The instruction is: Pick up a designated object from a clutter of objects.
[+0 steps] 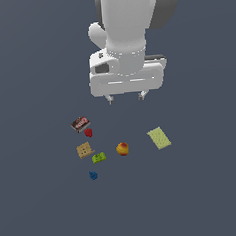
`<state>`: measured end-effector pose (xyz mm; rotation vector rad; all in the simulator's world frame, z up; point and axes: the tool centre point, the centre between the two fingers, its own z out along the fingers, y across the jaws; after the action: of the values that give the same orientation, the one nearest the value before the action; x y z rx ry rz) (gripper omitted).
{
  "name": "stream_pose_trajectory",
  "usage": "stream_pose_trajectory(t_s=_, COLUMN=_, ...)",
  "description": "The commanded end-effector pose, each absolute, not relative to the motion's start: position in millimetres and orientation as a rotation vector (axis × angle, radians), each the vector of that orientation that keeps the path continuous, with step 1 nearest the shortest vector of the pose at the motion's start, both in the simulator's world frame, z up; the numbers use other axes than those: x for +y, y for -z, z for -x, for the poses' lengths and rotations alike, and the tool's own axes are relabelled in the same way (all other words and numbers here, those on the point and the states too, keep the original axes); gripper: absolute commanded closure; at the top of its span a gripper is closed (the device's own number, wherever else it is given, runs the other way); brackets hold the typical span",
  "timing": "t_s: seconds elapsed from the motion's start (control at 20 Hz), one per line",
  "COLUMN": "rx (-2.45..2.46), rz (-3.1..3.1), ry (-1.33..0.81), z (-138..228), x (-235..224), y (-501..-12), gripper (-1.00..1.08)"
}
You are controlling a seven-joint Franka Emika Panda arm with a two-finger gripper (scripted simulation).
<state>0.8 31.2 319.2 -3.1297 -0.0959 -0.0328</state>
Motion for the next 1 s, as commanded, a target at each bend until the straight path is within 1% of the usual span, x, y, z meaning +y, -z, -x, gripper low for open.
stream_pose_trajectory(t_s=0.0, rx=-0.096, rz=3.130, ry=0.033, z=-0.8, x=31.2, y=-319.2, gripper=-0.92)
stream_pose_trajectory(t_s=0.6, rx=-0.104, rz=3.129, ry=0.096, z=-7.4, x=39.5, y=-339.6, gripper=-0.92)
stream_pose_trajectory(t_s=0.95, rx=-0.128, rz=3.131, ry=0.088, z=-10.9, x=47.6, y=-324.3, gripper=-0.92)
